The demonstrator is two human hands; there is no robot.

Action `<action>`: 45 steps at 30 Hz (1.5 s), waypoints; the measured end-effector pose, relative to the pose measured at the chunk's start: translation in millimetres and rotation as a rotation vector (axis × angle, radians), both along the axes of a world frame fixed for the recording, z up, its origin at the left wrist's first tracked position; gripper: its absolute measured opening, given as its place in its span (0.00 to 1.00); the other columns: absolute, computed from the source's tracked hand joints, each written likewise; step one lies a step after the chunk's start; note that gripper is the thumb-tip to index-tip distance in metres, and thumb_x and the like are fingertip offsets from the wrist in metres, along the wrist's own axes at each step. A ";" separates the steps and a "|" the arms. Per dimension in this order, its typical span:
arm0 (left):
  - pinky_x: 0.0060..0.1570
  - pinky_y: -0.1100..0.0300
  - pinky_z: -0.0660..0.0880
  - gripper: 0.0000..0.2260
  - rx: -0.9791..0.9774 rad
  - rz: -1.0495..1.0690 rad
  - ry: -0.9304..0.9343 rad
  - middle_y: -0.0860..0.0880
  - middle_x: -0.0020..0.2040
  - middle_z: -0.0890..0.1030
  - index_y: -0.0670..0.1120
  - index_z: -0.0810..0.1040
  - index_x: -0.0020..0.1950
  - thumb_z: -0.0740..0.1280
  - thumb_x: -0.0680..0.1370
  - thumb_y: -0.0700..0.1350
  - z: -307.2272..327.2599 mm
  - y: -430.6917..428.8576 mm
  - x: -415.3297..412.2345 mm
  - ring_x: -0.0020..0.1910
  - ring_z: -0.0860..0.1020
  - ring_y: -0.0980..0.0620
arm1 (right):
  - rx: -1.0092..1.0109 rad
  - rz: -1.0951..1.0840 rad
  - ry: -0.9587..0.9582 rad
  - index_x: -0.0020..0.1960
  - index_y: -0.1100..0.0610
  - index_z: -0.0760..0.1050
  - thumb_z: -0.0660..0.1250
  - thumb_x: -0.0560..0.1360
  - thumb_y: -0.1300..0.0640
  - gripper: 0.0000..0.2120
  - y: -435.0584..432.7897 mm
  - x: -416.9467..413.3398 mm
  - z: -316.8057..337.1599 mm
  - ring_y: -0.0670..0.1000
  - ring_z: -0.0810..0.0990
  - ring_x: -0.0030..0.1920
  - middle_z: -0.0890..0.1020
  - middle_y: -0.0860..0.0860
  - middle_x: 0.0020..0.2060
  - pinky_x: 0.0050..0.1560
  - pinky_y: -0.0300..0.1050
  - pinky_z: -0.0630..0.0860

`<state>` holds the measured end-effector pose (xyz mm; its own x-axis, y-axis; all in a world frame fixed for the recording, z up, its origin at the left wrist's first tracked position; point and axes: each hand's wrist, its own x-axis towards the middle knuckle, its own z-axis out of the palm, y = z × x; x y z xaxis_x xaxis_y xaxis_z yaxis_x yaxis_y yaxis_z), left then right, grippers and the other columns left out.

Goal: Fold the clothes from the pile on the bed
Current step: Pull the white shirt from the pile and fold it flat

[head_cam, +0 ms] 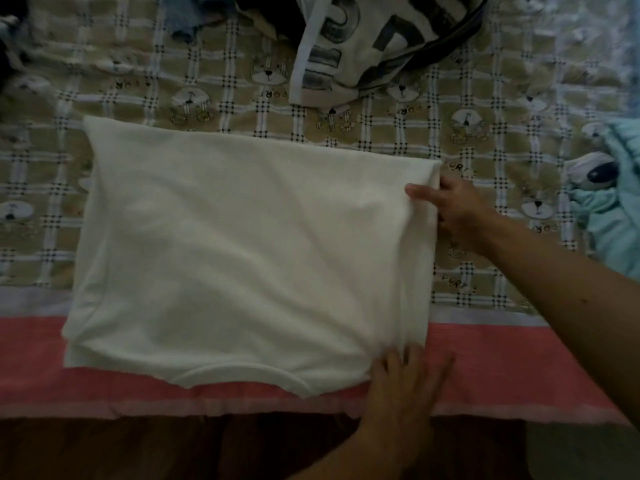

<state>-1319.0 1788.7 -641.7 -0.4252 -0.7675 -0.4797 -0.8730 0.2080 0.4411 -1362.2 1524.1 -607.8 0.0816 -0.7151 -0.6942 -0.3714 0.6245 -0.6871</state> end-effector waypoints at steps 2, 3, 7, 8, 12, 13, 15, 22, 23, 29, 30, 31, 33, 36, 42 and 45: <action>0.28 0.60 0.64 0.28 -0.023 -0.033 -0.055 0.47 0.45 0.77 0.57 0.76 0.61 0.74 0.61 0.55 -2.8 -18.8 -3.2 0.31 0.75 0.48 | -0.027 0.006 0.037 0.64 0.54 0.74 0.77 0.68 0.50 0.27 -7.8 4.3 -2.0 0.50 0.82 0.49 0.82 0.48 0.52 0.41 0.44 0.79; 0.26 0.60 0.60 0.18 -0.052 -0.041 -0.079 0.49 0.40 0.77 0.56 0.78 0.53 0.71 0.63 0.52 -2.7 -26.8 -0.1 0.27 0.74 0.50 | -0.026 -0.003 0.049 0.65 0.53 0.73 0.78 0.66 0.50 0.30 -9.5 6.7 -1.5 0.50 0.81 0.50 0.81 0.48 0.53 0.44 0.46 0.79; 0.23 0.61 0.57 0.10 -0.058 -0.067 -0.068 0.52 0.33 0.76 0.53 0.78 0.35 0.57 0.68 0.47 10.1 -45.8 18.9 0.23 0.75 0.54 | -0.011 -0.050 0.079 0.66 0.52 0.70 0.80 0.64 0.54 0.34 -12.5 14.6 4.8 0.54 0.79 0.52 0.79 0.51 0.56 0.51 0.55 0.79; 0.23 0.61 0.59 0.13 -0.084 -0.035 -0.027 0.52 0.35 0.77 0.52 0.79 0.36 0.54 0.68 0.45 14.8 -45.8 27.2 0.24 0.76 0.54 | -0.015 -0.041 0.085 0.64 0.52 0.71 0.80 0.64 0.56 0.32 -12.5 17.4 8.6 0.54 0.79 0.52 0.79 0.51 0.56 0.52 0.57 0.79; 0.40 0.52 0.78 0.17 -0.045 0.273 0.398 0.42 0.58 0.70 0.46 0.71 0.59 0.63 0.72 0.34 38.9 -39.9 75.0 0.41 0.78 0.42 | -0.032 -0.041 0.036 0.65 0.53 0.72 0.78 0.66 0.60 0.30 -12.4 40.3 35.7 0.54 0.80 0.52 0.80 0.52 0.56 0.49 0.54 0.80; 0.42 0.52 0.77 0.15 0.008 0.362 0.483 0.45 0.58 0.68 0.47 0.70 0.57 0.63 0.72 0.35 50.2 -36.2 93.5 0.42 0.77 0.43 | -0.043 -0.032 0.015 0.65 0.54 0.72 0.77 0.66 0.60 0.30 -12.0 51.5 46.5 0.54 0.81 0.52 0.80 0.53 0.56 0.48 0.51 0.80; 0.39 0.62 0.73 0.08 -0.001 0.517 0.597 0.52 0.54 0.69 0.49 0.70 0.48 0.61 0.71 0.40 73.0 -27.6 133.0 0.39 0.75 0.51 | -0.053 0.013 -0.018 0.63 0.54 0.72 0.77 0.67 0.61 0.27 -11.4 81.4 68.1 0.53 0.81 0.52 0.80 0.53 0.55 0.48 0.50 0.80; 0.26 0.67 0.60 0.09 -0.083 1.022 0.635 0.55 0.28 0.67 0.50 0.70 0.37 0.61 0.64 0.35 137.5 17.2 287.8 0.25 0.64 0.61 | -0.113 0.218 -0.127 0.56 0.54 0.67 0.75 0.70 0.62 0.21 -0.8 256.8 117.9 0.50 0.80 0.47 0.77 0.51 0.49 0.37 0.41 0.80; 0.25 0.66 0.60 0.09 -0.103 1.088 0.620 0.54 0.27 0.67 0.50 0.71 0.37 0.61 0.64 0.35 140.0 24.4 310.4 0.24 0.64 0.61 | -0.127 0.224 -0.138 0.56 0.54 0.67 0.75 0.70 0.62 0.21 2.5 285.3 121.0 0.50 0.80 0.47 0.77 0.52 0.49 0.36 0.42 0.81; 0.30 0.61 0.68 0.04 0.049 1.324 0.306 0.51 0.31 0.76 0.52 0.74 0.41 0.68 0.72 0.45 95.1 68.0 416.6 0.27 0.70 0.59 | -0.319 0.552 0.098 0.66 0.57 0.67 0.69 0.75 0.48 0.24 33.4 391.3 76.5 0.56 0.80 0.57 0.77 0.57 0.60 0.57 0.55 0.79; 0.33 0.59 0.70 0.05 0.111 1.311 0.214 0.53 0.35 0.77 0.53 0.74 0.41 0.69 0.75 0.46 84.4 72.1 424.6 0.31 0.73 0.59 | -0.400 0.677 0.227 0.70 0.55 0.65 0.67 0.76 0.46 0.28 41.8 391.3 60.7 0.56 0.75 0.63 0.74 0.57 0.66 0.63 0.55 0.74; 0.35 0.59 0.71 0.06 0.161 1.282 0.122 0.54 0.40 0.77 0.53 0.74 0.42 0.69 0.77 0.49 74.4 74.3 429.1 0.36 0.75 0.58 | -0.458 0.805 0.337 0.73 0.55 0.61 0.66 0.76 0.44 0.31 51.5 386.7 45.0 0.57 0.70 0.68 0.68 0.57 0.71 0.67 0.55 0.69; 0.38 0.58 0.69 0.08 0.128 1.200 -0.044 0.53 0.47 0.75 0.52 0.72 0.45 0.68 0.77 0.53 60.9 70.5 431.9 0.43 0.74 0.55 | -0.532 1.036 0.492 0.78 0.53 0.52 0.60 0.78 0.40 0.35 68.9 368.5 13.4 0.58 0.55 0.77 0.55 0.56 0.78 0.75 0.57 0.57; 0.52 0.54 0.70 0.14 -0.243 0.976 -0.156 0.49 0.59 0.72 0.50 0.71 0.55 0.66 0.75 0.56 51.9 52.7 427.0 0.58 0.71 0.48 | -0.626 1.199 0.655 0.79 0.48 0.38 0.47 0.79 0.35 0.35 83.3 333.8 -25.8 0.55 0.35 0.78 0.38 0.52 0.79 0.76 0.61 0.40; 0.74 0.37 0.53 0.35 -0.302 0.514 -0.060 0.44 0.81 0.47 0.45 0.51 0.80 0.59 0.79 0.60 7.2 26.6 410.2 0.80 0.44 0.42 | -0.781 0.966 0.810 0.78 0.48 0.34 0.42 0.79 0.33 0.35 94.0 280.1 -51.5 0.52 0.33 0.77 0.34 0.51 0.78 0.75 0.62 0.38; 0.72 0.34 0.53 0.36 -0.221 0.514 -0.132 0.46 0.81 0.45 0.48 0.49 0.81 0.54 0.79 0.64 -8.7 27.8 411.1 0.80 0.43 0.42 | -0.653 0.762 0.848 0.78 0.47 0.34 0.41 0.78 0.32 0.36 103.8 244.6 -56.9 0.52 0.34 0.78 0.36 0.50 0.78 0.76 0.62 0.41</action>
<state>-907.9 1816.5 -650.4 0.0818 -0.9480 -0.3077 -0.9312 -0.1827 0.3153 -1117.7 1627.8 -664.7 0.3244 -0.9051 -0.2750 -0.9436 -0.2893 -0.1610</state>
